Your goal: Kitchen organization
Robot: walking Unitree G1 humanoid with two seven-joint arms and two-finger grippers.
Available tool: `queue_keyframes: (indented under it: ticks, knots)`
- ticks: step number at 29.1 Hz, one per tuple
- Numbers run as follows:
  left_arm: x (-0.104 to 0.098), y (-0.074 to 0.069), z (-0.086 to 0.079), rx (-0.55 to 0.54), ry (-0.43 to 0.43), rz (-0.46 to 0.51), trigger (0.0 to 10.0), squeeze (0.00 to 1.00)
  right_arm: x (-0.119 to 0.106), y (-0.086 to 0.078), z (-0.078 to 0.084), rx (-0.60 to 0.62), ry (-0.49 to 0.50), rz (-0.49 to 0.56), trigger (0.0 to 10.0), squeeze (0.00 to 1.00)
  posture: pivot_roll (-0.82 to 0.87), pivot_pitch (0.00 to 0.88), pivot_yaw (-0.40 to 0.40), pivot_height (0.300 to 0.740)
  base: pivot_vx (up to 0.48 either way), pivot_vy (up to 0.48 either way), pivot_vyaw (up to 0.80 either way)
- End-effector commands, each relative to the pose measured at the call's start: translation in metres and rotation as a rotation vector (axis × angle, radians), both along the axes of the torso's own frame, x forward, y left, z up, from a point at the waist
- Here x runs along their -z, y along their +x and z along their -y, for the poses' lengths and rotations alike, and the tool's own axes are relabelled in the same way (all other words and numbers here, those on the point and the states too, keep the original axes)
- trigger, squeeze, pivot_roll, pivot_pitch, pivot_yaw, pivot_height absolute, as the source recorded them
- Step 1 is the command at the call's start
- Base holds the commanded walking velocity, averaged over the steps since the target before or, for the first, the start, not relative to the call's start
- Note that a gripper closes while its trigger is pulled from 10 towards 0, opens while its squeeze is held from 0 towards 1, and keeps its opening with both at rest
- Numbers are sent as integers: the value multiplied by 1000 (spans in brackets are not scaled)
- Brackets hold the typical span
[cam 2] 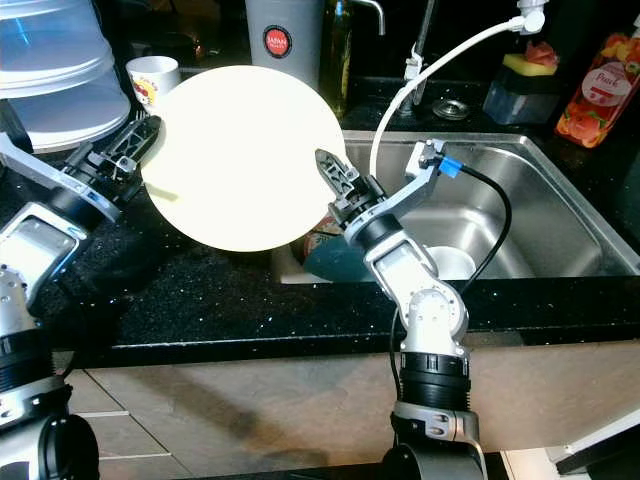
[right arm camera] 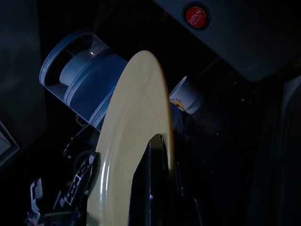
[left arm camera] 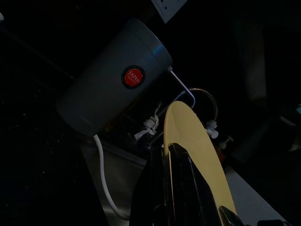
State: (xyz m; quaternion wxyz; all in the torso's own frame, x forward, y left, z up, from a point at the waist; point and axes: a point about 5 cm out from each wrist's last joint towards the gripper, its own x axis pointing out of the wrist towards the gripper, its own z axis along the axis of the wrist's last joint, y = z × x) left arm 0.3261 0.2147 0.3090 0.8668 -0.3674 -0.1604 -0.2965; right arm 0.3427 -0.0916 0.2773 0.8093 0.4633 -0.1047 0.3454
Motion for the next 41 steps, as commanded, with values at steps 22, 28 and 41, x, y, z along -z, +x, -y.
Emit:
queue_keyframes:
  ticks: [22,28,41]
  knots:
    - [2,13,-46,-422,23,-69,10000,0,-5,9,32,146,57,-10,0,0,29,135,-35,740,0,0,0]
    - [15,5,19,-127,575,19,10000,0,-10,32,69,578,-252,25,0,0,25,136,-27,740,0,0,0]
    - [38,-5,65,192,819,94,10000,0,15,60,38,574,-786,73,0,0,38,126,-28,740,0,0,0]
